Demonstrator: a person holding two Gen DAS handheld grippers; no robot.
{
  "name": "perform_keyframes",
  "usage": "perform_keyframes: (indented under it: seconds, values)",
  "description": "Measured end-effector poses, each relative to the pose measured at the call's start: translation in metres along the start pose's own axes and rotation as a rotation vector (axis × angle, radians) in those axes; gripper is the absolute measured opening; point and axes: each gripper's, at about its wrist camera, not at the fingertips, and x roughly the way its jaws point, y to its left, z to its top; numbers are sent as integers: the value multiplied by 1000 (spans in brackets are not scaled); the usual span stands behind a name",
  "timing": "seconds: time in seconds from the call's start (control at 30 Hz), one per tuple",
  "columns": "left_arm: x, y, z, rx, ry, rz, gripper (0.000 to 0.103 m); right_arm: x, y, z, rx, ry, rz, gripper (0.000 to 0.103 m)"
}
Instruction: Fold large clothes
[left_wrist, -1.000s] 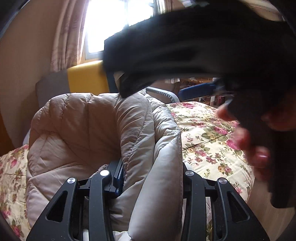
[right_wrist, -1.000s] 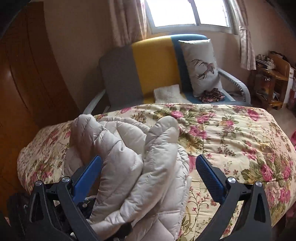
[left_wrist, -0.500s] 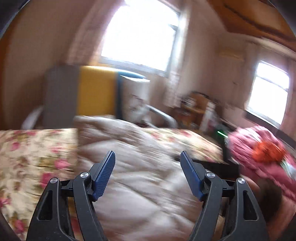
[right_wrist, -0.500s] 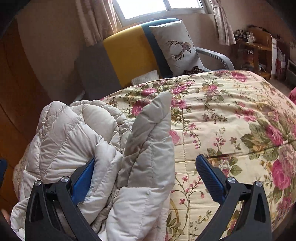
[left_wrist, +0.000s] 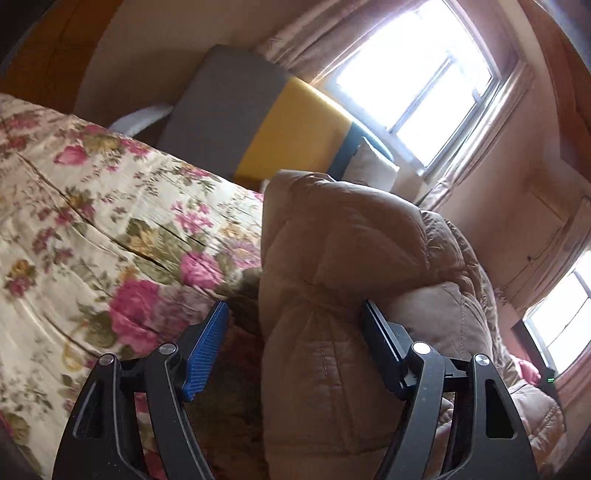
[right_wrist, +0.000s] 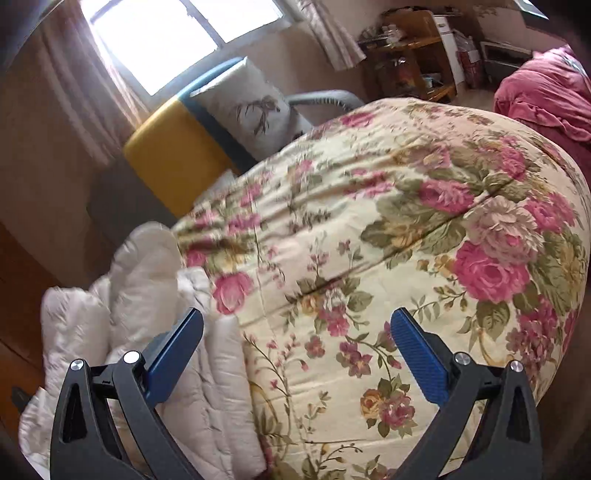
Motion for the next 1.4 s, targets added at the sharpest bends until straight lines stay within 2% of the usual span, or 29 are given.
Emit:
perform_keyframes:
  seconds: [0.07, 0.17, 0.23, 0.3, 0.33, 0.4, 0.5, 0.57, 0.67, 0.77, 0.8, 0.87, 0.97, 1.03, 1.13, 1.17, 1.23, 1.3, 1.37, 1.4]
  values:
    - [1, -4, 1, 11, 3, -26, 72, 17, 19, -4, -83, 49, 83, 101]
    - [-2, -8, 2, 44, -16, -31, 71, 17, 56, 3, -119, 9, 240, 101]
    - [-5, -2, 2, 27, -29, -21, 71, 19, 82, 9, -147, 16, 355, 101]
    - [-7, 9, 3, -21, -36, -14, 71, 31, 102, 10, -159, 77, 458, 101]
    - [-7, 11, 4, -35, -37, -5, 71, 42, 108, 8, -177, 122, 450, 101]
    - [-9, 2, 5, -19, -48, 1, 71, 60, 107, 1, -215, 157, 311, 101]
    - [-3, -31, 6, 87, -47, 0, 71, 67, 82, -5, -212, 180, 198, 101]
    - [7, -59, 4, 187, -29, 22, 71, 65, 71, -6, -228, 169, 165, 101]
    - [20, -101, -3, 344, -19, 95, 71, 65, 49, -5, -202, 180, 147, 101]
    - [40, -143, -24, 571, -11, 259, 71, 62, 31, -4, -199, 147, 91, 101]
    - [49, -155, -35, 660, -10, 337, 71, 62, 28, -5, -213, 140, 70, 101]
    - [63, -173, -59, 817, -42, 458, 71, 62, 22, -6, -226, 127, 59, 101]
    - [76, -184, -88, 959, -93, 556, 71, 55, 11, -3, -216, 108, 48, 101]
    - [79, -184, -98, 1000, -108, 574, 71, 44, 2, 3, -212, 76, 1, 101]
    - [80, -182, -99, 1009, -118, 580, 71, 7, -14, 15, -170, -34, -204, 101]
    - [80, -180, -99, 1006, -119, 581, 71, -12, -14, 18, -148, -89, -229, 101]
    - [80, -181, -99, 1007, -124, 586, 71, -53, 4, 22, -166, -204, -180, 101]
    - [79, -183, -101, 1015, -134, 596, 71, -82, 42, 23, -248, -277, -132, 101]
    - [79, -184, -104, 1017, -141, 602, 71, -91, 91, 19, -372, -281, -100, 101]
    - [78, -184, -104, 1014, -145, 604, 71, -87, 113, 15, -442, -267, -119, 101]
